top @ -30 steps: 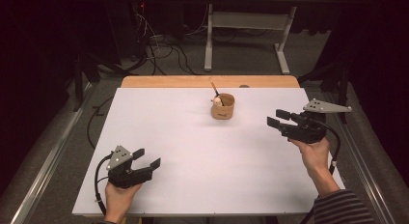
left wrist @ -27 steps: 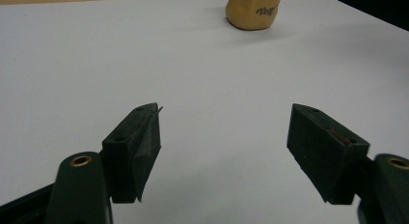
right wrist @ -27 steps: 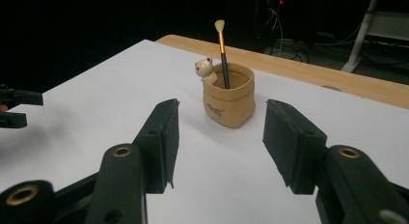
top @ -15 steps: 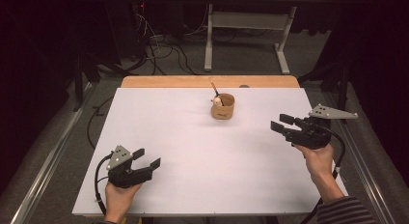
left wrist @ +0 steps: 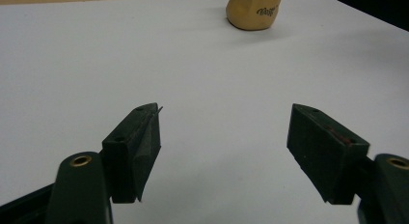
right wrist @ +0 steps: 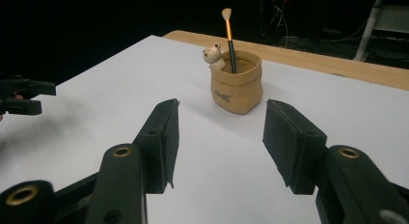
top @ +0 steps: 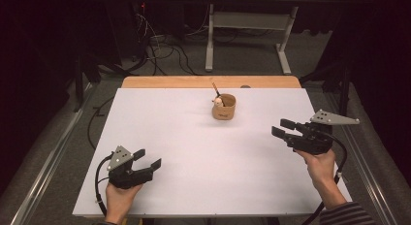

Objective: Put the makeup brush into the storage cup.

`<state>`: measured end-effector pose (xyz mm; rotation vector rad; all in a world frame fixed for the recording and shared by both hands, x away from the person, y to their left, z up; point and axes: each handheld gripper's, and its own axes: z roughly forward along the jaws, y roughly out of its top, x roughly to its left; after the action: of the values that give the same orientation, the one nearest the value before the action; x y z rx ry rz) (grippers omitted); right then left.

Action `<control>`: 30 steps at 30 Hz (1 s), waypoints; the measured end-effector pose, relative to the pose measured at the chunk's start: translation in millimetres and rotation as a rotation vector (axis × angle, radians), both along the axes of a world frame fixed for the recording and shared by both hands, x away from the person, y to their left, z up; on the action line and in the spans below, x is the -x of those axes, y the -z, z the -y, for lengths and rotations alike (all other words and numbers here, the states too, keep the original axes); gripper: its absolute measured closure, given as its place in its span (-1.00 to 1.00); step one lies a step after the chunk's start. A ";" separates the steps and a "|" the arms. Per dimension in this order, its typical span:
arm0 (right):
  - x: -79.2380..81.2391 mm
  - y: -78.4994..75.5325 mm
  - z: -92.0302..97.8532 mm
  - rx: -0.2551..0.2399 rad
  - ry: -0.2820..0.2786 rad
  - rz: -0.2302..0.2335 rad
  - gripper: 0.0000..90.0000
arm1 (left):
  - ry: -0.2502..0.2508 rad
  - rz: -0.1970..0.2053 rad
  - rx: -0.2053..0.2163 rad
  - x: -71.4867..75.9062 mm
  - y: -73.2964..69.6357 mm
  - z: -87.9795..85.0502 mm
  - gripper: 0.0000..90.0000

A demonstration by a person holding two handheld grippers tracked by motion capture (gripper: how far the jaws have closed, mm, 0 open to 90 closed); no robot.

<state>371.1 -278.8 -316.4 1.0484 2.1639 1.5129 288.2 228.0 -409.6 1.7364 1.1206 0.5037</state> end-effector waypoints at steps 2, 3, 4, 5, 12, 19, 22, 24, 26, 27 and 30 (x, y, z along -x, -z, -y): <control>0.8 1.2 0.0 0.000 -0.004 0.002 0.09 | -0.001 0.001 0.001 0.1 0.0 0.1 -0.37; 2.0 2.1 0.1 0.000 -0.007 0.002 0.09 | 0.000 0.001 0.001 0.1 -0.1 0.0 -0.37; 2.0 2.1 0.1 0.000 -0.007 0.002 0.09 | 0.000 0.001 0.001 0.1 -0.1 0.0 -0.37; 3.4 2.6 0.1 -0.003 -0.007 -0.001 0.09 | -0.001 0.000 0.001 -0.1 0.0 0.0 -0.37; 7.5 5.0 0.1 -0.010 -0.015 -0.002 0.10 | 0.000 0.000 0.000 -0.3 0.0 0.3 -0.37; 11.6 9.8 1.0 -0.016 -0.020 -0.001 0.09 | 0.000 0.001 0.000 -0.4 -0.1 0.2 -0.37; 13.3 11.7 1.1 -0.019 -0.019 -0.003 0.09 | 0.000 0.001 0.000 -0.5 0.0 0.3 -0.37; 14.6 13.3 1.0 -0.019 -0.018 -0.005 0.09 | 0.000 0.001 0.000 -0.5 0.0 0.3 -0.37; 16.0 15.4 0.9 -0.023 -0.018 -0.006 0.10 | 0.000 0.000 0.000 -0.6 0.0 0.3 -0.37; 16.0 15.4 0.9 -0.023 -0.018 -0.006 0.10 | 0.000 0.000 0.000 -0.6 0.0 0.3 -0.37; 17.6 17.8 0.4 -0.025 -0.020 -0.008 0.10 | 0.000 0.001 -0.001 -0.6 0.0 0.4 -0.37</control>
<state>353.4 -279.2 -334.2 1.0459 2.1721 1.5508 288.8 227.6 -409.6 1.7369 1.1199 0.5045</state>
